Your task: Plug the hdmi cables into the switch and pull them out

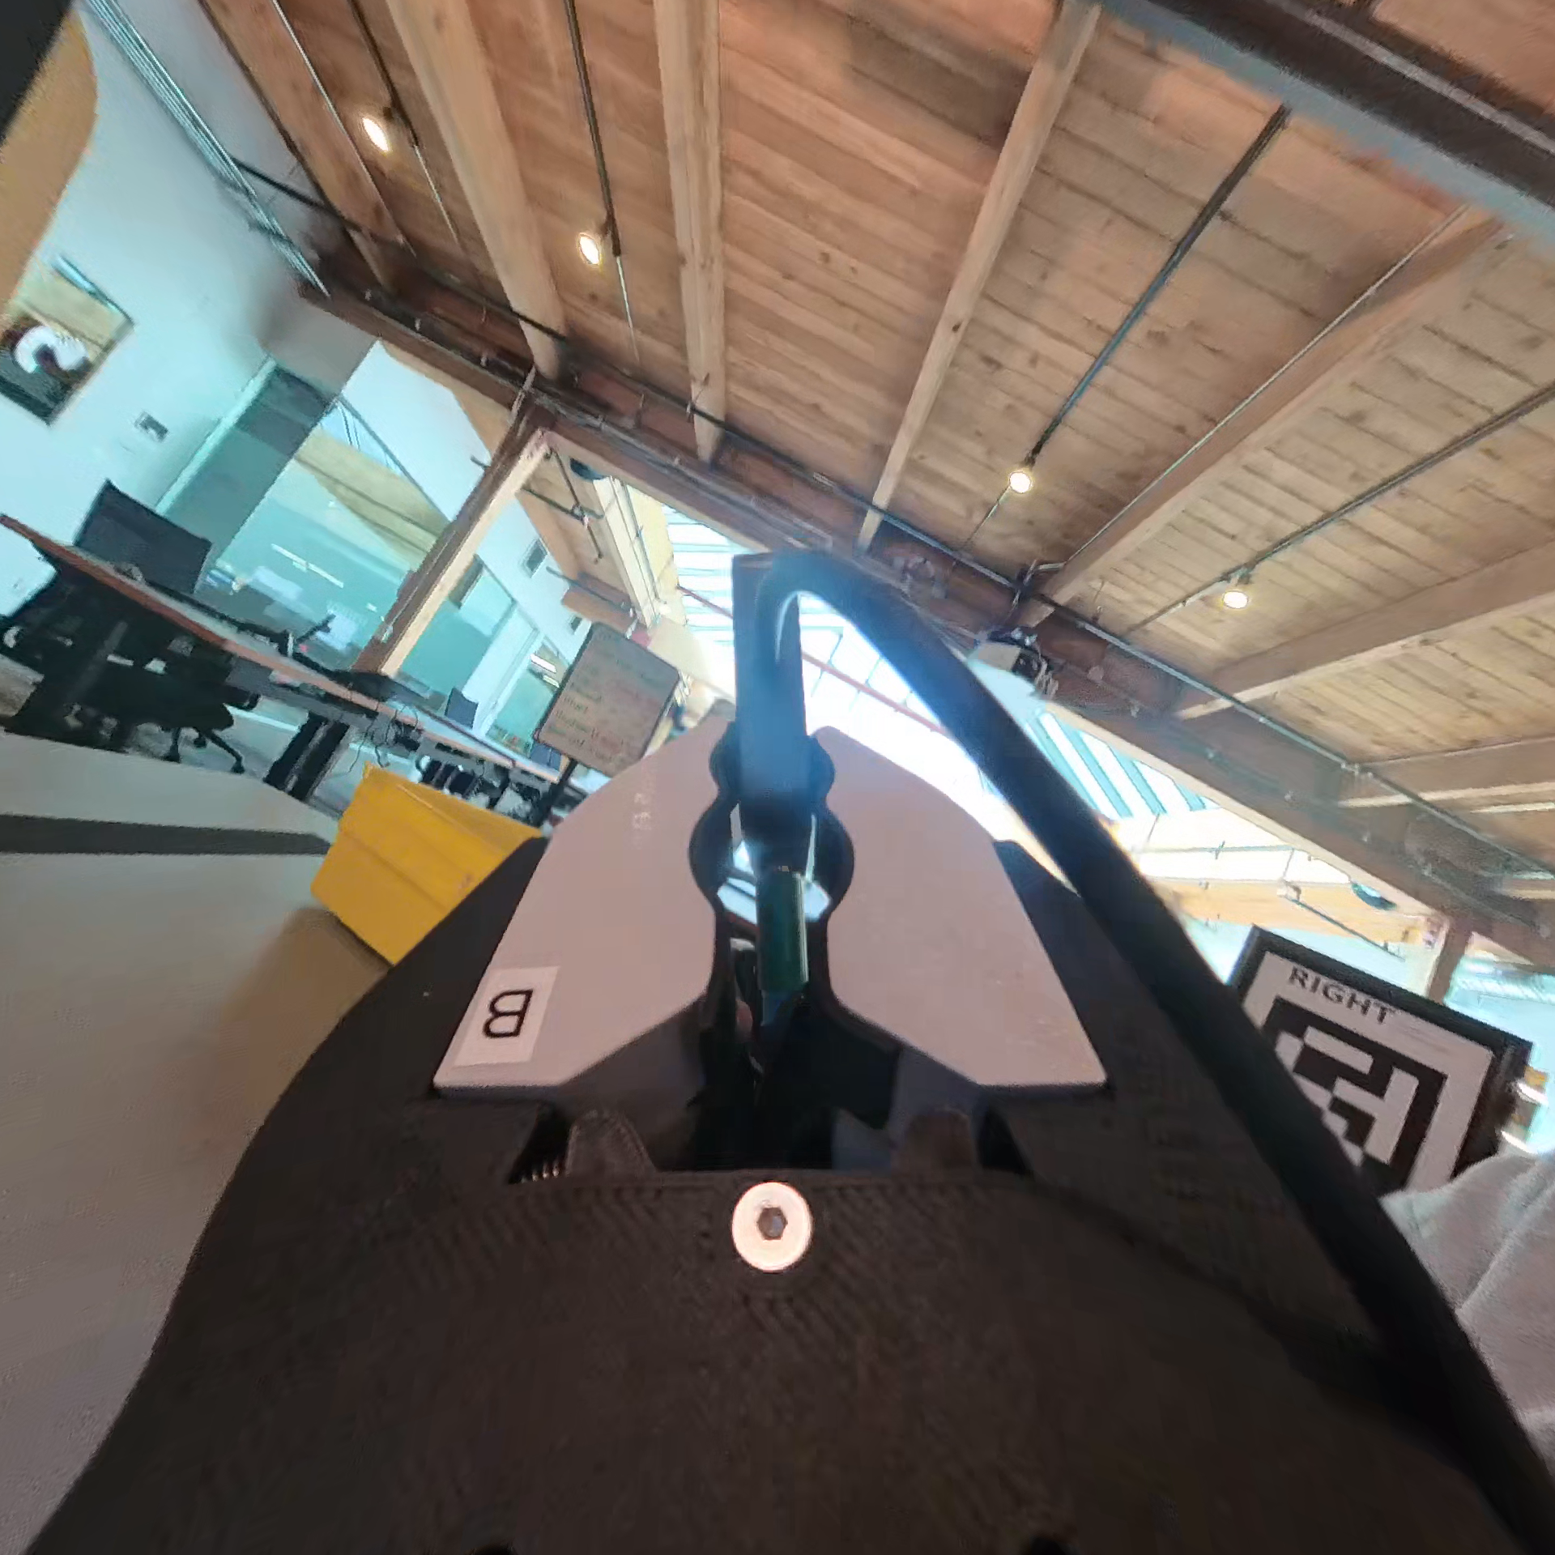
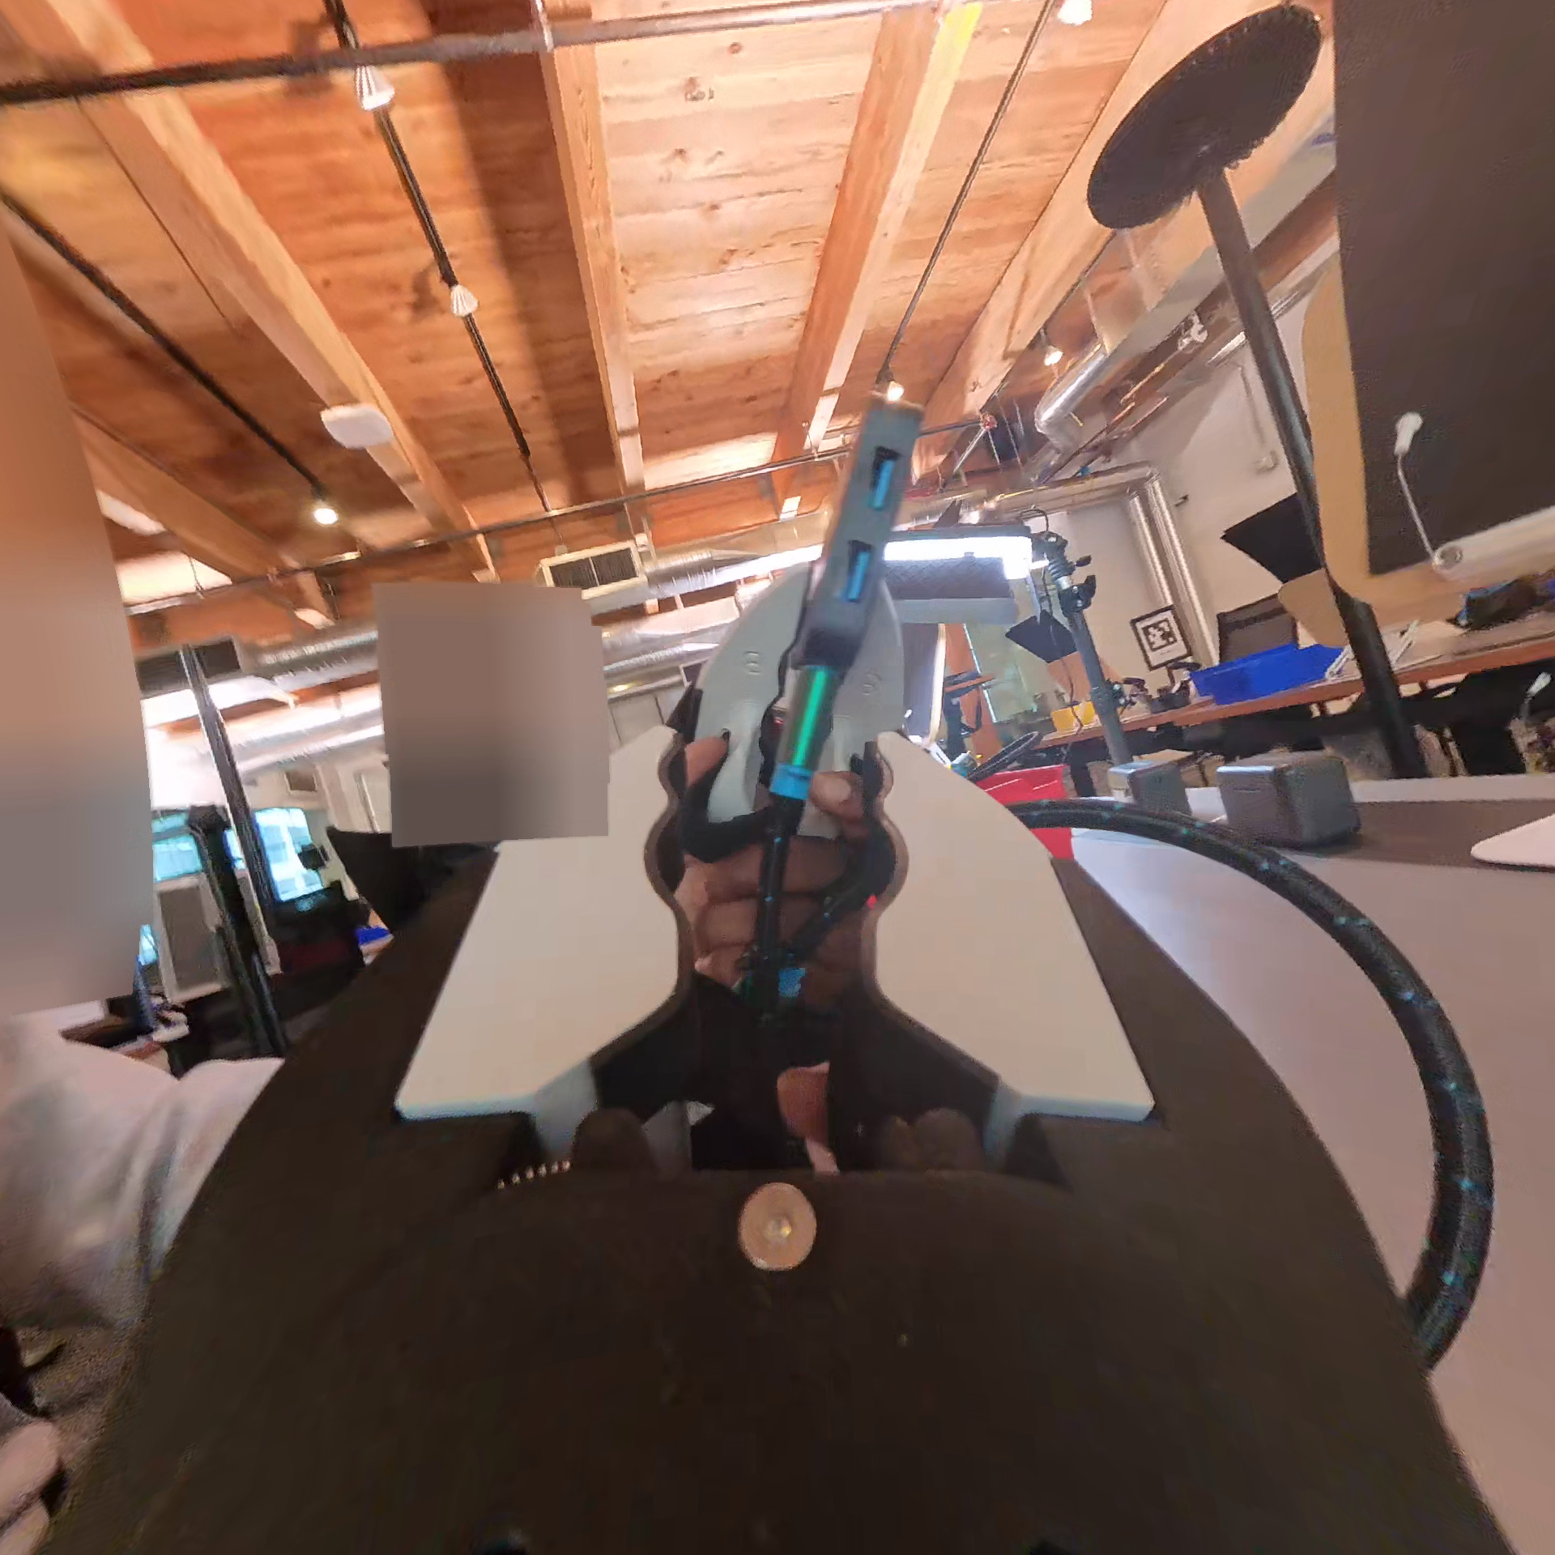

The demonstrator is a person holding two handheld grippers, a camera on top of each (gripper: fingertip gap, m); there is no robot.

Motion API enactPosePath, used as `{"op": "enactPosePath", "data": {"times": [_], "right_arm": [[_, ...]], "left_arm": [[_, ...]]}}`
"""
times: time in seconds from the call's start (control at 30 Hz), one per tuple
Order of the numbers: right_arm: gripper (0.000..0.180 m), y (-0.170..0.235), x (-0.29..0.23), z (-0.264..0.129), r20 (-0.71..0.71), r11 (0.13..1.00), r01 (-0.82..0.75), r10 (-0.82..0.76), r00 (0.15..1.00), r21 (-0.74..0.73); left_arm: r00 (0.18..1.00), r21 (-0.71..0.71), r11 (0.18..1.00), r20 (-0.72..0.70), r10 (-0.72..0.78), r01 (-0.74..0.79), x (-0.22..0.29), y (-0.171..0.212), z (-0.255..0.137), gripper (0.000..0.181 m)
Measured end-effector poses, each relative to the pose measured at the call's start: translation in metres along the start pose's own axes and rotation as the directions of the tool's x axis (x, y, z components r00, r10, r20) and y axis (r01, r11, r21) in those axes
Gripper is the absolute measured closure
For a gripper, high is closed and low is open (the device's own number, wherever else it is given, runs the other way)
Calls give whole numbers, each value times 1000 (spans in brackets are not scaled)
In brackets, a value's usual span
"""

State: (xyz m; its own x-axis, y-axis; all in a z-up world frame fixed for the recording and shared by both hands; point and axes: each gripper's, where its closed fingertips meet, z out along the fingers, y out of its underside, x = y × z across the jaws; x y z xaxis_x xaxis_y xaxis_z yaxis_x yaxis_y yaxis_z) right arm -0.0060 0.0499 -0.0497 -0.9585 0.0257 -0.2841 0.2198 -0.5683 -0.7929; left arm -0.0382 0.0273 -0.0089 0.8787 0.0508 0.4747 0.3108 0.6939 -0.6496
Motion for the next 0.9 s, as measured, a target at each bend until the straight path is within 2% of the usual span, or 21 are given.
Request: {"op": "enactPosePath", "data": {"times": [0.27, 0.33, 0.47, 0.57, 0.63, 0.7, 0.77, 0.9], "right_arm": [[153, 3, 5, 4, 27, 978, -207, 206, 978, 31], [168, 7, 6, 6, 17, 977, -212, 211, 977, 17], [169, 10, 5, 3, 17, 985, -163, 164, 986, -59], [169, 11, 3, 1, 36, 981, -157, 162, 986, -112], [169, 17, 2, 0, 36, 974, -157, 165, 986, -166], [168, 23, 2, 0, 29, 967, -132, 141, 990, -218], [168, 27, 1, 0, 29, 962, -105, 115, 993, -251], [168, 29, 3, 1, 13, 959, -129, 137, 990, -252]], "left_arm": [[1000, -90, 996, -19, 7, -9, 4, 21, 6, 168], [1000, -128, 992, -11, 12, -13, 2, 30, 7, 167], [1000, -165, 986, -11, 6, -8, 3, 36, 9, 165], [1000, -234, 972, -10, 26, -28, 4, 44, 10, 138], [999, -296, 954, -22, 32, -37, 6, 51, 9, 132], [998, -318, 947, -37, 46, -56, 9, 53, 9, 138], [997, -281, 956, -32, 75, -81, 8, 46, 7, 167], [999, -297, 954, -24, 44, -49, 5, 46, 4, 168]]}}
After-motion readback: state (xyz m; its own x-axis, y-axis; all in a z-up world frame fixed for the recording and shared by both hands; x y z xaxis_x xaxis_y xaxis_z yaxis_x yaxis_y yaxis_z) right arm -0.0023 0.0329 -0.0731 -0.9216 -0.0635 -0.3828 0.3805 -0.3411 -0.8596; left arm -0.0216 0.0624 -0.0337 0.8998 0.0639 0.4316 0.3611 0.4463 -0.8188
